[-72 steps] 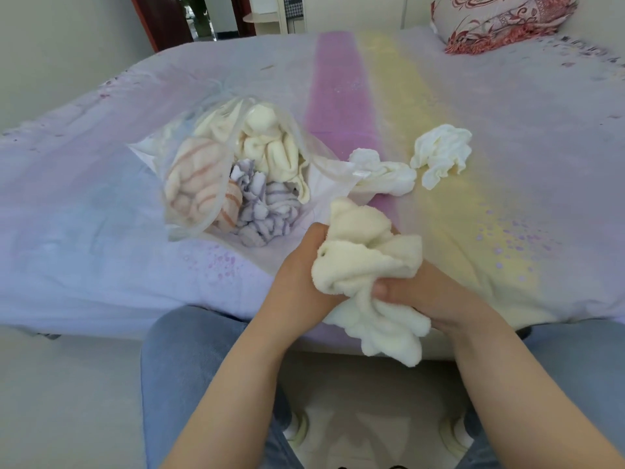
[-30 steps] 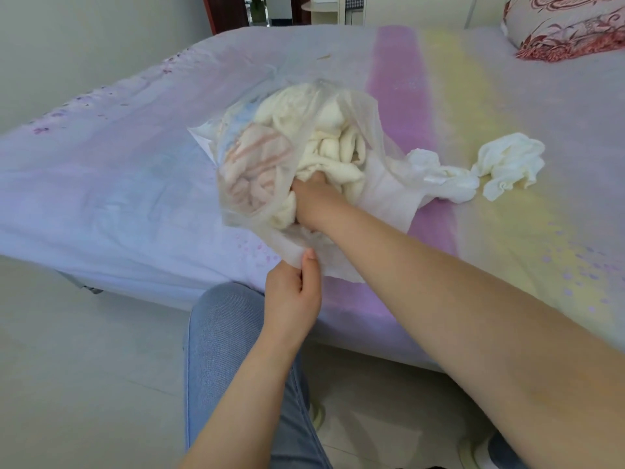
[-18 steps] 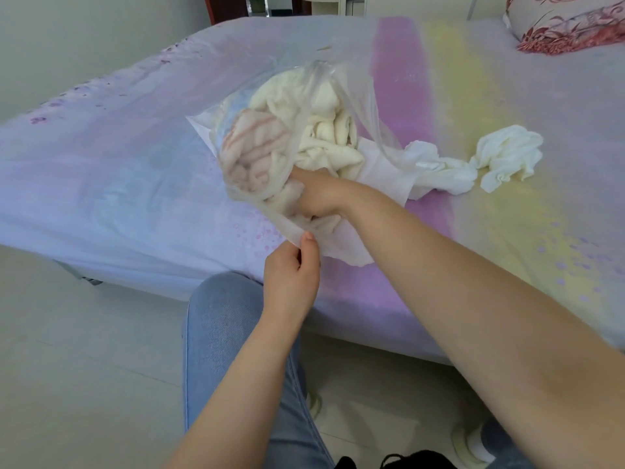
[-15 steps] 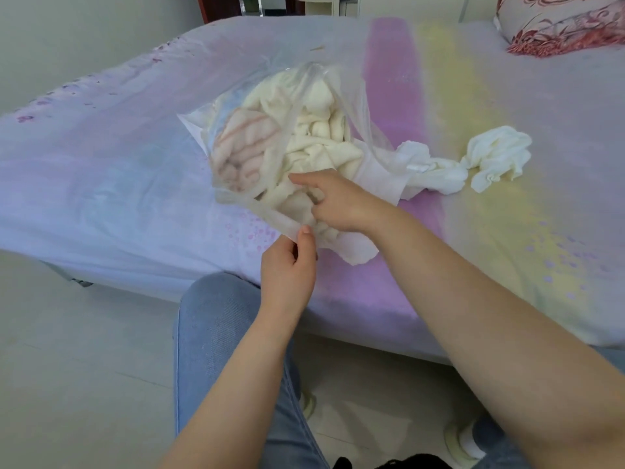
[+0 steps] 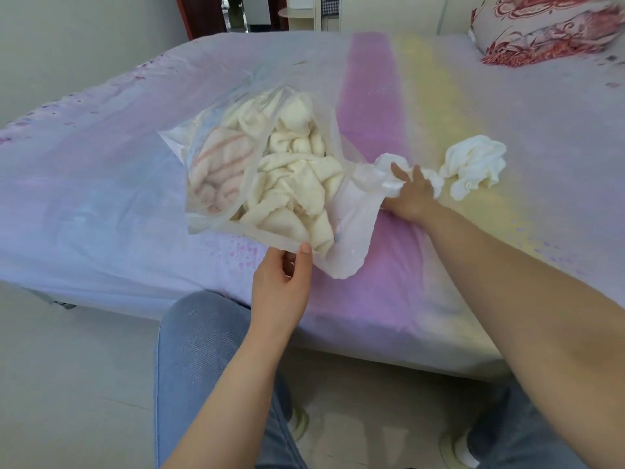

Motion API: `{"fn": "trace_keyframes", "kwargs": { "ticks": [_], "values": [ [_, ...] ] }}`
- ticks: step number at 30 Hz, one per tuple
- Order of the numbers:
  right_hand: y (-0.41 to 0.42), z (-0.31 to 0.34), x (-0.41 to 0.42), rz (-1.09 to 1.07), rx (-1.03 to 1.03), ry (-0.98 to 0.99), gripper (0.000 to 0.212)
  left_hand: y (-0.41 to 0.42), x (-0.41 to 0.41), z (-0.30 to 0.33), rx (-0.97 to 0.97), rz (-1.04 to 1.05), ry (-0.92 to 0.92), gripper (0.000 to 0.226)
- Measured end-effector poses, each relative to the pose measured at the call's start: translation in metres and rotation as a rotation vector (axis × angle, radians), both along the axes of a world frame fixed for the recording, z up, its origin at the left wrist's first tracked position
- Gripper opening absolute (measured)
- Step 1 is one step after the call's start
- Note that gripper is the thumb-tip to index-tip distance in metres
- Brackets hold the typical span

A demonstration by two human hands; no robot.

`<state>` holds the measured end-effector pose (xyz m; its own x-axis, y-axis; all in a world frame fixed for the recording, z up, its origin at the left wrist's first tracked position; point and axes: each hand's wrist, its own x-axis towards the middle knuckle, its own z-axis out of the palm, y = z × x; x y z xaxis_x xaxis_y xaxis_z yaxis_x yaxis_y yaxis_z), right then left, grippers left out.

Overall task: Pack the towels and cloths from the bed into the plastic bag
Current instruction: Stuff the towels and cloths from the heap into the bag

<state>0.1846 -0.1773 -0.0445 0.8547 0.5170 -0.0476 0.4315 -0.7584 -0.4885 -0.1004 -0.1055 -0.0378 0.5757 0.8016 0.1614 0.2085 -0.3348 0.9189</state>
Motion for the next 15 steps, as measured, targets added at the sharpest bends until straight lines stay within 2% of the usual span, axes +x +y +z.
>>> {"fn": "trace_keyframes", "kwargs": {
  "ticks": [1, 2, 4, 5, 8, 11, 13, 15],
  "values": [
    [0.007, -0.004, 0.000, 0.086, -0.084, -0.021, 0.062, 0.001, 0.000, 0.001, -0.005, -0.002, 0.002, 0.036],
    [0.010, -0.009, 0.001, 0.106, -0.125, -0.036, 0.058, 0.002, 0.000, 0.001, -0.012, 0.000, 0.009, 0.037],
    [0.008, -0.024, 0.003, 0.024, -0.062, -0.040, 0.064, 0.004, -0.001, 0.000, -0.024, 0.003, 0.023, 0.039],
    [0.003, -0.029, 0.004, -0.012, 0.023, -0.042, 0.060, 0.004, 0.000, -0.001, -0.031, -0.003, 0.022, 0.040],
    [-0.017, -0.015, -0.022, -0.149, 0.415, 0.057, 0.026, 0.003, -0.001, -0.004, -0.043, -0.026, 0.016, 0.046],
    [-0.048, 0.003, -0.066, -0.286, 0.676, 0.031, 0.020, 0.002, -0.002, -0.005, -0.048, -0.030, 0.011, 0.051],
    [-0.066, 0.012, -0.092, -0.283, 0.708, 0.026, 0.015, 0.001, -0.001, -0.004, -0.042, -0.030, 0.007, 0.051],
    [-0.078, 0.023, -0.108, -0.231, 0.595, 0.038, 0.014, 0.000, 0.000, -0.003, -0.036, -0.027, 0.004, 0.048]
  ]
}}
